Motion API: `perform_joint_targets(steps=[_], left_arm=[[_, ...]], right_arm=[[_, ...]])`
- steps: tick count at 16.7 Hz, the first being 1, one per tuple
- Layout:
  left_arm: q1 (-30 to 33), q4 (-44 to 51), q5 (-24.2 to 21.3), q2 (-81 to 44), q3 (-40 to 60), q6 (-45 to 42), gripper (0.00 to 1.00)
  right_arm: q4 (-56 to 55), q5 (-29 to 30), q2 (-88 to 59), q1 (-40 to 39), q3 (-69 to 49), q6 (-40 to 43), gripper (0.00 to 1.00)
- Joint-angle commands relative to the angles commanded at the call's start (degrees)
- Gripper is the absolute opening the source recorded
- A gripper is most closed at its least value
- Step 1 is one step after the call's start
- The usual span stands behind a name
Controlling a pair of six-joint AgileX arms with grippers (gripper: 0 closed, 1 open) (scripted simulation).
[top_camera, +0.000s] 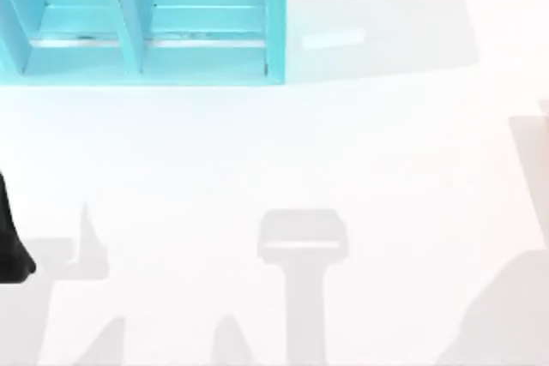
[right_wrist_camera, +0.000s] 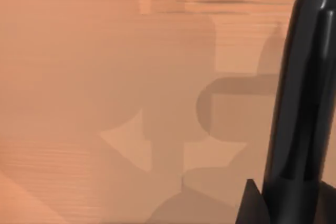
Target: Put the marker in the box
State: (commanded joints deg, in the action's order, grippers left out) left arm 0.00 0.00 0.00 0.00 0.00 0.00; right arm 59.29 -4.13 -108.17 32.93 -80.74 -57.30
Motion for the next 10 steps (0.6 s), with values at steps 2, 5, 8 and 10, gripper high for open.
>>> perform_joint_targets(steps=[2,5,8,10], left_arm=[[0.0,0.0,0.0,0.0,0.0,0.0,1.0],[0.0,0.0,0.0,0.0,0.0,0.0,1.0],[0.0,0.0,0.0,0.0,0.0,0.0,1.0],[0.0,0.0,0.0,0.0,0.0,0.0,1.0]], right_arm=[[-1.6,0.0,0.0,-0.1,1.6,-0.7,0.0],[-1.6,0.0,-0.1,-0.1,1.6,-0.7,0.0],[-1.6,0.0,-0.1,-0.1,1.6,-0.7,0.23],[-1.6,0.0,-0.1,-0.1,1.6,-0.7,0.38]])
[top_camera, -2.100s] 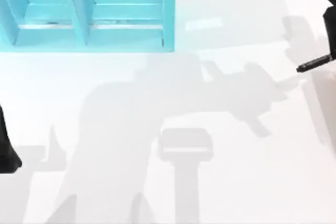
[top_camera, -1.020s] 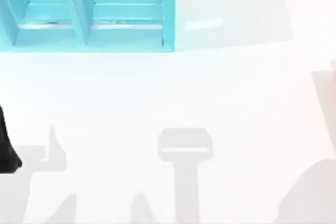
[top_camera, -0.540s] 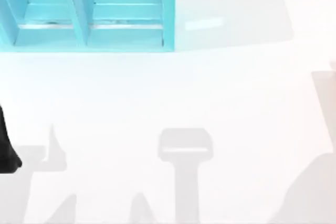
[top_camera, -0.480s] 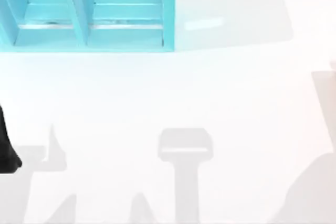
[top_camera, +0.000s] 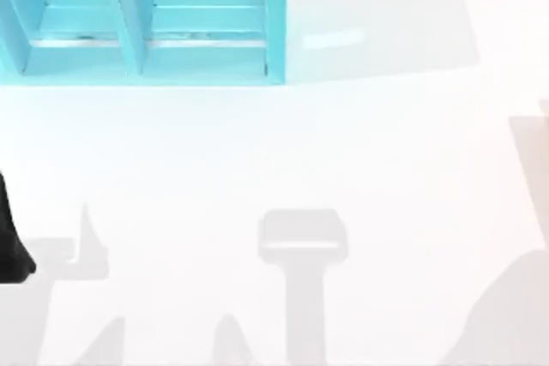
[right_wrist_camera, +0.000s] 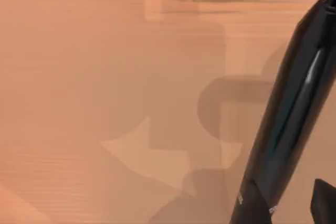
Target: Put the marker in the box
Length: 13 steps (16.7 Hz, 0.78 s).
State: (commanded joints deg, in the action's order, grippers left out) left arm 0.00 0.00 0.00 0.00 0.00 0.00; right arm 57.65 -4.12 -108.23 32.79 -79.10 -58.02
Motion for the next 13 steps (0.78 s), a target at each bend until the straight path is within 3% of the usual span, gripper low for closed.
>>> perform_joint_targets(steps=[8,13], left_arm=[[0.0,0.0,0.0,0.0,0.0,0.0,1.0],[0.0,0.0,0.0,0.0,0.0,0.0,1.0]], right_arm=[[0.0,0.0,0.0,0.0,0.0,0.0,0.98],[0.0,0.0,0.0,0.0,0.0,0.0,1.0]])
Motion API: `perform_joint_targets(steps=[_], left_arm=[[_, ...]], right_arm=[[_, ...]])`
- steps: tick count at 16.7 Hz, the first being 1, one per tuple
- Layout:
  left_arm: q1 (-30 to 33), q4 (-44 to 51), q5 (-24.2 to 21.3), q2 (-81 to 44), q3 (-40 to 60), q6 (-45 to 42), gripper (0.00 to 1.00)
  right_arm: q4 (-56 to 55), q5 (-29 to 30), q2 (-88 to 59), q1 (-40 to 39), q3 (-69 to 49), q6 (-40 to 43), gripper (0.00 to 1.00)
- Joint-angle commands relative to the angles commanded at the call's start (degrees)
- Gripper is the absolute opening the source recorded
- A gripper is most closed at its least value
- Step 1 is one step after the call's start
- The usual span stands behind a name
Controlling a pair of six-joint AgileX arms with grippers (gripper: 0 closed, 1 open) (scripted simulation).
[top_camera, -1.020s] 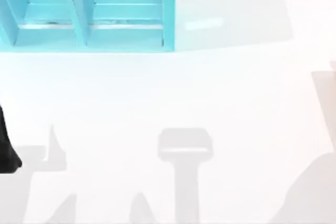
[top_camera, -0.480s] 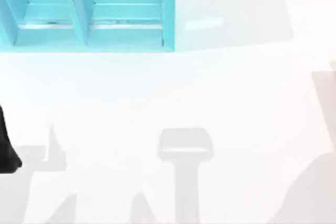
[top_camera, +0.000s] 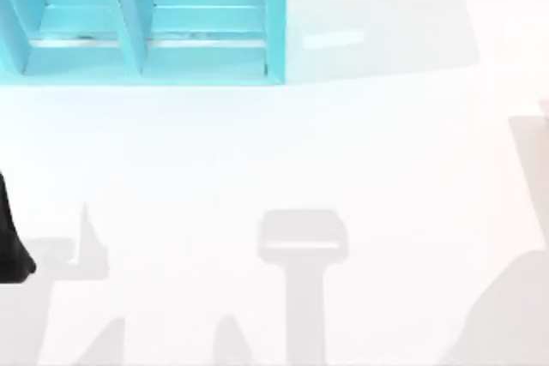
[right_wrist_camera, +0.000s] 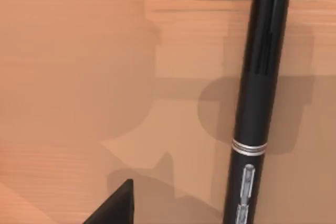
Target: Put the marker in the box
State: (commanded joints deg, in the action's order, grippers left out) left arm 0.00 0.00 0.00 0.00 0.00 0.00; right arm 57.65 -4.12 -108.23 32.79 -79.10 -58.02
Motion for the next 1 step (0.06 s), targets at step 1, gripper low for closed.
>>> perform_joint_targets(steps=[1], left_arm=[[0.0,0.0,0.0,0.0,0.0,0.0,1.0]], right_arm=[[0.0,0.0,0.0,0.0,0.0,0.0,1.0]])
